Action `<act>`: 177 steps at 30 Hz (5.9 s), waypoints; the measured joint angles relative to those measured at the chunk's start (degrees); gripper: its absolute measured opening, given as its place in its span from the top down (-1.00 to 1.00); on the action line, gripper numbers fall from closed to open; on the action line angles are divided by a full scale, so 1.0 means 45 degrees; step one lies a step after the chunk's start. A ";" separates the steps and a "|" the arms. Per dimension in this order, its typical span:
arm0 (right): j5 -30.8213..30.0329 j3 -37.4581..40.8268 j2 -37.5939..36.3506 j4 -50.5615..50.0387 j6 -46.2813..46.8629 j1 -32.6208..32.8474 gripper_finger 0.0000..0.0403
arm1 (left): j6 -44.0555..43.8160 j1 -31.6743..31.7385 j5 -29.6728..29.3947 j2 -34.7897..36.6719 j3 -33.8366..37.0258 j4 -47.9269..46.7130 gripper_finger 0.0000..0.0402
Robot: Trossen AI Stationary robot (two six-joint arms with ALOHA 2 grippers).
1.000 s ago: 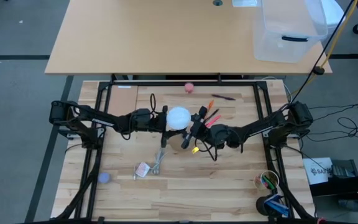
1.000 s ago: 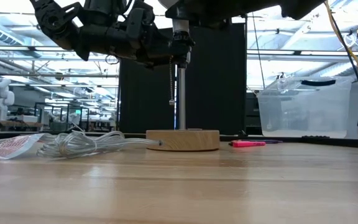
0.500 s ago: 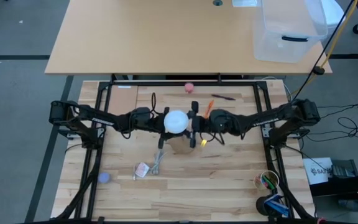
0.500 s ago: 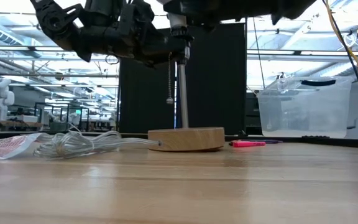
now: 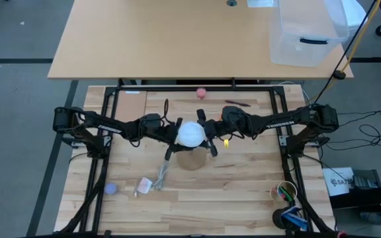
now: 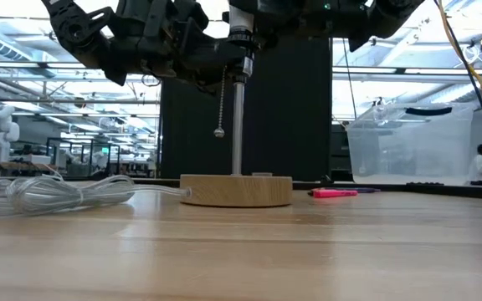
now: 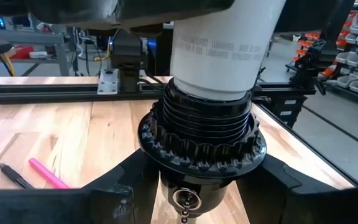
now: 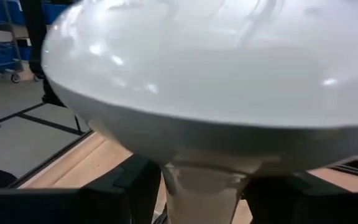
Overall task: Screw lightbulb
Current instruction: Remove the white lightbulb from the desk lamp
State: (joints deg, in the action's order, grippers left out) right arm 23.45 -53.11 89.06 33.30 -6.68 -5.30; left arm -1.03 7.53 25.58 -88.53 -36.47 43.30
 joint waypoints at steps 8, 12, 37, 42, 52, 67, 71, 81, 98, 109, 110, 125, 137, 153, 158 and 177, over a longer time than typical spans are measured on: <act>-0.1594 0.0011 0.0006 0.0216 -0.0239 0.0396 -0.01 | -0.0001 0.0033 -0.0027 0.0010 0.0000 -0.0046 0.08; -0.2317 0.0006 -0.0006 0.0071 -0.0160 0.0773 -0.14 | 0.0012 0.0039 -0.0024 0.0010 0.0005 -0.0071 0.08; -0.9928 0.0242 -0.2137 -0.4407 0.0230 0.3230 -0.46 | 0.0007 0.0097 -0.0126 0.0015 0.0019 -0.0056 0.07; -1.0956 0.0875 -0.2137 -0.4125 0.0994 0.3613 -0.46 | 0.0002 0.0092 -0.0288 0.0010 0.0024 -0.0024 0.07; -1.3465 0.2218 -0.1195 0.0633 0.1155 0.4493 -0.46 | -0.0046 0.0076 -0.2318 0.0019 0.0019 0.0038 0.07; -1.6516 0.1229 0.1479 0.4747 0.0064 0.4293 -0.46 | -0.0041 0.0063 -0.5015 0.0019 0.0012 -0.0032 0.07; -1.6542 0.0590 0.1911 0.4740 -0.0495 0.4007 -0.46 | -0.0046 0.0063 -0.5178 0.0019 0.0010 -0.0046 0.07; -1.6529 -0.0642 0.2497 0.4705 -0.1608 0.3291 -0.46 | -0.0095 0.0063 -0.5192 0.0010 0.0010 -0.0102 0.07; -1.4962 -0.0640 0.2385 0.4577 -0.1690 0.3104 0.00 | 0.0155 0.0102 -0.3889 0.0024 0.0034 -0.0454 0.07; -1.3091 -0.0635 0.1460 0.2290 -0.1760 0.3061 0.05 | 0.0559 0.0137 -0.1885 0.0010 0.0024 -0.0465 0.07; -1.2701 -0.0635 0.1319 0.2011 -0.1649 0.3009 0.05 | 0.0600 0.0146 -0.1719 0.0010 0.0024 -0.0477 0.07; -0.3767 -0.0682 0.0612 0.0166 -0.1018 0.1187 0.06 | 0.0905 0.0132 0.1338 0.0000 0.0001 -0.0491 0.08; 0.0094 -0.0679 0.0651 0.0204 -0.0072 0.0095 0.06 | 0.0866 0.0126 0.1637 -0.0005 0.0005 -0.0538 0.08; -0.2240 -0.0645 -0.0015 -0.0305 -0.0330 0.0961 -0.32 | 0.0668 0.0107 0.0816 0.0010 0.0019 -0.0546 0.08; -0.4013 -0.0645 -0.0515 -0.1462 -0.0505 0.1299 -0.37 | 0.0510 0.0097 -0.0076 0.0008 0.0019 -0.0520 0.08; -1.1468 -0.0650 -0.0642 -0.1167 -0.0391 0.2527 -0.39 | 0.0336 0.0189 -0.5760 -0.0024 0.0084 -0.1672 0.11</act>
State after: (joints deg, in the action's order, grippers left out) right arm -28.16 -56.03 86.17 28.05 -8.44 6.07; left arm 0.49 8.38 -0.34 -88.64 -36.09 35.78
